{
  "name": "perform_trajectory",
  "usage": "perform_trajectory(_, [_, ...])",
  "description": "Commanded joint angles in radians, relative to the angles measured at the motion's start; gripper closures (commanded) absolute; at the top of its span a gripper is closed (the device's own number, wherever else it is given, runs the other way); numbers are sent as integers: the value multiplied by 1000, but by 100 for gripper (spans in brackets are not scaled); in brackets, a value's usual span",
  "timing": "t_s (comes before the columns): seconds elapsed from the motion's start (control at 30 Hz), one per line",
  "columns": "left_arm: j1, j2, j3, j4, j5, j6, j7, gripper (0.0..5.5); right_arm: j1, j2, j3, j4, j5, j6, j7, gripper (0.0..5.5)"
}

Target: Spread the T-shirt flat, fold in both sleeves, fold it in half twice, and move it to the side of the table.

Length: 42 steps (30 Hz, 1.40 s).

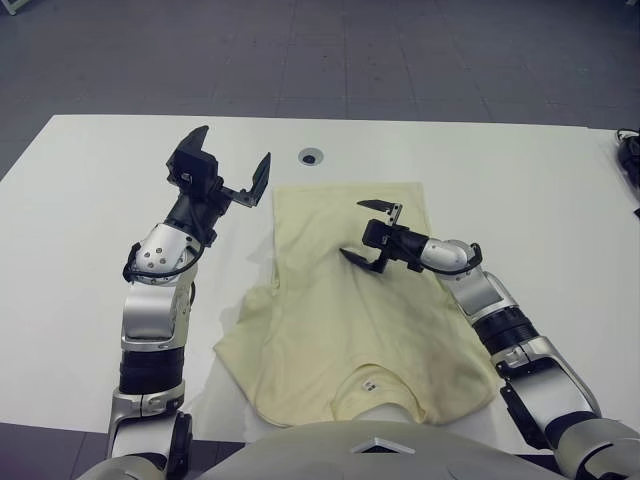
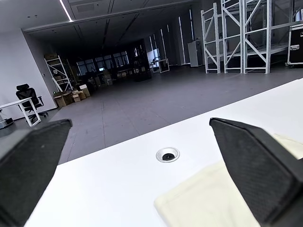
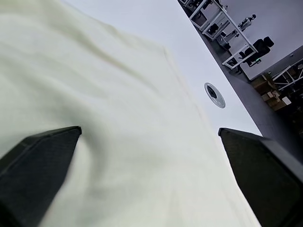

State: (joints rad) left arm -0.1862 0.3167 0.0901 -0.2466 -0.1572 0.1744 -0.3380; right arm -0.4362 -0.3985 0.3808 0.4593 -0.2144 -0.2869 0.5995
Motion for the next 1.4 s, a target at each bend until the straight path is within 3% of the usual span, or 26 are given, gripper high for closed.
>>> perform_trajectory(0.03, [10, 5, -8, 18, 12, -6, -1, 10, 9, -13, 52, 133, -83, -37, -2, 12])
perform_trajectory(0.43, [21, 45, -18, 47, 53, -57, -27, 10, -92, -38, 32, 343, -108, -68, -98, 12])
perform_trajectory(0.7, [41, 91, -30, 61, 65, -91, -89, 10, -53, -44, -47, 275, -1, -84, -59, 12])
perform_trajectory(0.97, [137, 211, -26, 32, 55, -140, -241, 10, 83, -123, -257, -202, 270, 104, 50, 12])
perform_trajectory(1.17, [264, 331, 17, -7, 32, -177, -371, 10, 227, -274, -467, -539, 436, 296, 118, 12])
perform_trajectory(1.4, [433, 357, 42, -50, 33, -225, -404, 10, 625, -484, -679, -596, 422, 211, 322, 12])
